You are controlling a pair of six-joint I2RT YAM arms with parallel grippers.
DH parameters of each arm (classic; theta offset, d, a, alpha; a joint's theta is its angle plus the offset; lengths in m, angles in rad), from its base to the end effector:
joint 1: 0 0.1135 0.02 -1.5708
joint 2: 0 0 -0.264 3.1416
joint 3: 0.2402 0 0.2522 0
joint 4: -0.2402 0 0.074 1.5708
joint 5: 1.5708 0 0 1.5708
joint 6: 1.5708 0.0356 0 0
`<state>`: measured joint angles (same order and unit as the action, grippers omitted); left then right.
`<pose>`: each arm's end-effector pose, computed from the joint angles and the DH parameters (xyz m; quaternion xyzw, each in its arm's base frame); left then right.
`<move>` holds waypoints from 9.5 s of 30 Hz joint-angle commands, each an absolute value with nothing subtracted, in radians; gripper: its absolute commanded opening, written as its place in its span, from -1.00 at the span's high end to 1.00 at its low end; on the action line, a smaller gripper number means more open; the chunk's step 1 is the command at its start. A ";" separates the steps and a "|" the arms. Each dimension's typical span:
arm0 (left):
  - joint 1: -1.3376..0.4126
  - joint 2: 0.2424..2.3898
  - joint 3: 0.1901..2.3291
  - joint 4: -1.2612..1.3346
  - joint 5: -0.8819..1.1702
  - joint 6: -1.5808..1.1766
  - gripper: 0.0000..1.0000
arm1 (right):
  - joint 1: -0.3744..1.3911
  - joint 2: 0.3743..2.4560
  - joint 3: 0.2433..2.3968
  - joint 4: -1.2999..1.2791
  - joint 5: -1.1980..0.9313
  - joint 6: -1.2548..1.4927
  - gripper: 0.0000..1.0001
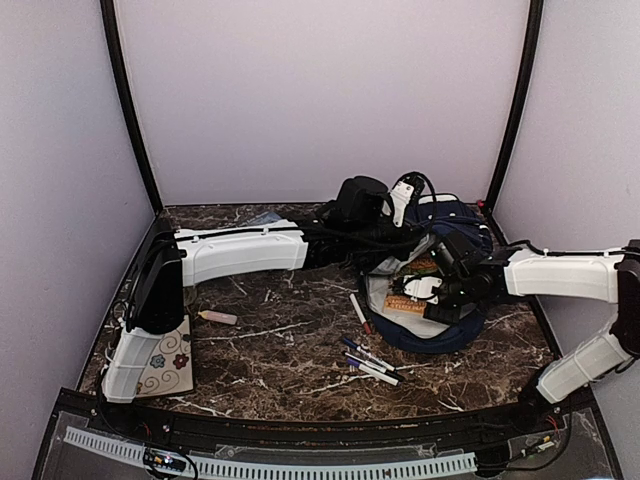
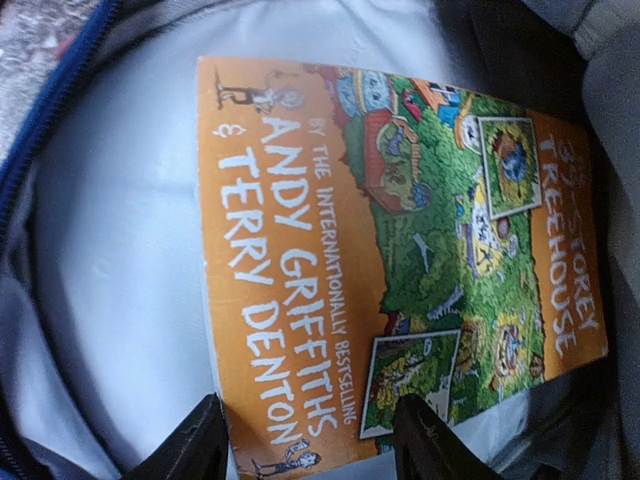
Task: Pack the student bag
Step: Adjust the book in the largest pocket of the bag, then place the largest pocket of the bag in the student bag, then move the book to the center of the board, then pick up the book at the center of the board.
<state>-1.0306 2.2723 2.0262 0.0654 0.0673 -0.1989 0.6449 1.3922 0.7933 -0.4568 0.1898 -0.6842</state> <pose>0.2810 -0.4732 0.2940 0.3298 0.6935 -0.3903 0.5080 0.2142 0.1527 0.1899 -0.5747 0.7727 -0.0966 0.2517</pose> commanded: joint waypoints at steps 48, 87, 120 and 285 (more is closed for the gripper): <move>-1.030 2.152 2.064 0.099 0.141 -0.237 1.00 | 0.523 1.699 0.816 0.215 0.471 -0.995 -0.07; -1.020 2.133 1.820 -0.071 0.229 -0.351 0.41 | 0.540 1.269 1.497 -1.135 -0.374 -0.830 -0.22; -0.378 2.070 1.634 -0.227 -0.057 -0.587 -0.48 | 0.618 1.981 1.605 -0.359 -0.326 -0.200 -0.19; -0.732 1.774 0.791 0.966 0.201 -1.274 0.68 | 0.693 2.306 1.723 -0.600 -0.571 -0.058 -0.17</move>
